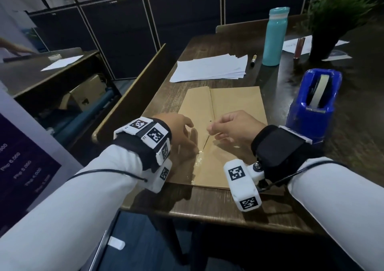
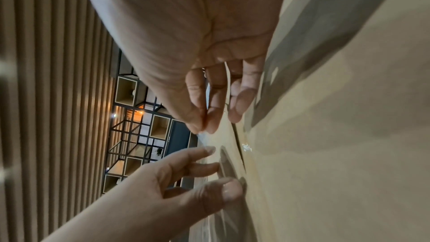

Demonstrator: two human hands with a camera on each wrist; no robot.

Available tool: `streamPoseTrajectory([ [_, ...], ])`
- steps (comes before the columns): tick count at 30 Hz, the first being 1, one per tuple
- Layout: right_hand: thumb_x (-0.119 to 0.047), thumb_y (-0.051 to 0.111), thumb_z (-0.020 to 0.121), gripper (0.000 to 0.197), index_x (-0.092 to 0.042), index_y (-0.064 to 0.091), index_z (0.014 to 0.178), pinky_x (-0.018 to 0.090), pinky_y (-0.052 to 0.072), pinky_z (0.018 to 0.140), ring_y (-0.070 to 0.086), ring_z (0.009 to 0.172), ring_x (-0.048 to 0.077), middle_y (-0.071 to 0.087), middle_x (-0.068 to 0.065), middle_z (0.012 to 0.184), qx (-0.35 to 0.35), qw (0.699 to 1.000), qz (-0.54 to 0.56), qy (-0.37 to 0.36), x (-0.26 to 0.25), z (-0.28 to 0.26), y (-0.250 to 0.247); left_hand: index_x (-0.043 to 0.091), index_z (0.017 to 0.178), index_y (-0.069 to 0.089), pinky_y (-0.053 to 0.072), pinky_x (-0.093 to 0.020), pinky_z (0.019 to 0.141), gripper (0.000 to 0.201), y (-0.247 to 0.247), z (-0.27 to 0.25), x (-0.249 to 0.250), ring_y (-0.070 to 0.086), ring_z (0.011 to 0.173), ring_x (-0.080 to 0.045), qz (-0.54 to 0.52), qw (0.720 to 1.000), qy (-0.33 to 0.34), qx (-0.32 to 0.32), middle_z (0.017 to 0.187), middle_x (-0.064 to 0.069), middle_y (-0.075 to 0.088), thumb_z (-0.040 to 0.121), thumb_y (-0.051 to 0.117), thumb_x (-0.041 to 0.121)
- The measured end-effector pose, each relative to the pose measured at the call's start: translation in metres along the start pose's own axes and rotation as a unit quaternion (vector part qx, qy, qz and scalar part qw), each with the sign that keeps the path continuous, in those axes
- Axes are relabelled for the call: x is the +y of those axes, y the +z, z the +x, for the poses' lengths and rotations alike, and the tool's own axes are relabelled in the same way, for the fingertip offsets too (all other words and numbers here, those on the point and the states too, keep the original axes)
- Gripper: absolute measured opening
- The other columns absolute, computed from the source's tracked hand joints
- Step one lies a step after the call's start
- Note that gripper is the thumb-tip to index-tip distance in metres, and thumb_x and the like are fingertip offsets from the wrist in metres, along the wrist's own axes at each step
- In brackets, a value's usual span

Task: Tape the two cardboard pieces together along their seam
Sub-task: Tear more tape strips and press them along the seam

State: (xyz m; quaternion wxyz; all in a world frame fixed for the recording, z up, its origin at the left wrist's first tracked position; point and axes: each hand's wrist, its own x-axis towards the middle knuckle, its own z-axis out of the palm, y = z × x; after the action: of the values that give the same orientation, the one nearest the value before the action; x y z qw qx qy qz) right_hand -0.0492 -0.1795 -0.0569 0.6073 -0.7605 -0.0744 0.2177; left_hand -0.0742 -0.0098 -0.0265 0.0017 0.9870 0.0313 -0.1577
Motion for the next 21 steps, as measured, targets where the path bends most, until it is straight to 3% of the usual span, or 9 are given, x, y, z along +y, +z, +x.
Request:
streamPoseTrajectory([
  [4, -0.008, 0.066, 0.086, 0.012, -0.010, 0.066, 0.075, 0.021, 0.053, 0.062, 0.056, 0.065, 0.011, 0.068, 0.003, 0.075, -0.006, 1.000, -0.014, 0.009, 0.000, 0.000, 0.003, 0.034, 0.135, 0.045, 0.049, -0.033, 0.088, 0.090, 0.002, 0.002, 0.004, 0.058, 0.106, -0.015, 0.025, 1.000, -0.011, -0.001, 0.120, 0.014, 0.063, 0.058, 0.073, 0.071],
  [9, -0.004, 0.063, 0.088, 0.009, 0.002, 0.069, 0.091, 0.018, 0.041, 0.049, 0.049, 0.036, 0.001, 0.063, 0.001, 0.061, -0.015, 0.999, -0.026, 0.012, 0.003, 0.000, 0.006, 0.036, 0.128, 0.052, 0.051, -0.034, 0.085, 0.080, 0.001, 0.001, 0.005, 0.058, 0.103, -0.016, 0.048, 0.999, -0.009, -0.005, 0.119, 0.012, 0.063, 0.059, 0.072, 0.071],
  [13, -0.007, 0.068, 0.082, 0.010, 0.000, 0.072, 0.087, 0.021, 0.040, 0.056, 0.046, 0.052, 0.008, 0.067, 0.005, 0.075, -0.010, 0.998, -0.064, 0.003, 0.004, 0.001, 0.011, 0.034, 0.130, 0.053, 0.047, -0.030, 0.083, 0.078, 0.002, -0.002, 0.003, 0.057, 0.108, -0.016, 0.048, 0.999, 0.008, 0.001, 0.123, 0.011, 0.061, 0.062, 0.073, 0.067],
  [15, -0.008, 0.070, 0.081, 0.004, -0.005, 0.072, 0.080, 0.020, 0.041, 0.058, 0.046, 0.056, 0.008, 0.067, 0.001, 0.072, -0.006, 0.997, -0.078, 0.002, 0.004, 0.001, 0.012, 0.034, 0.131, 0.053, 0.045, -0.028, 0.081, 0.078, 0.002, -0.004, 0.001, 0.057, 0.108, -0.015, 0.046, 0.999, 0.014, 0.004, 0.124, 0.012, 0.060, 0.064, 0.073, 0.066],
  [18, -0.010, 0.071, 0.081, 0.003, -0.009, 0.071, 0.078, 0.017, 0.041, 0.054, 0.047, 0.054, 0.005, 0.064, -0.004, 0.066, 0.001, 0.995, -0.096, 0.001, 0.005, -0.001, 0.013, 0.034, 0.133, 0.052, 0.043, -0.027, 0.080, 0.078, 0.003, -0.005, -0.001, 0.057, 0.110, -0.015, 0.042, 0.999, 0.021, 0.007, 0.126, 0.012, 0.060, 0.065, 0.073, 0.065],
  [21, -0.010, 0.072, 0.081, 0.009, -0.004, 0.073, 0.087, 0.013, 0.041, 0.046, 0.049, 0.049, 0.003, 0.065, -0.001, 0.068, 0.007, 0.996, -0.094, 0.002, 0.005, -0.003, 0.013, 0.033, 0.128, 0.056, 0.043, -0.026, 0.076, 0.073, 0.004, -0.005, -0.001, 0.059, 0.105, -0.014, 0.038, 0.999, 0.025, 0.004, 0.122, 0.012, 0.062, 0.065, 0.073, 0.065],
])
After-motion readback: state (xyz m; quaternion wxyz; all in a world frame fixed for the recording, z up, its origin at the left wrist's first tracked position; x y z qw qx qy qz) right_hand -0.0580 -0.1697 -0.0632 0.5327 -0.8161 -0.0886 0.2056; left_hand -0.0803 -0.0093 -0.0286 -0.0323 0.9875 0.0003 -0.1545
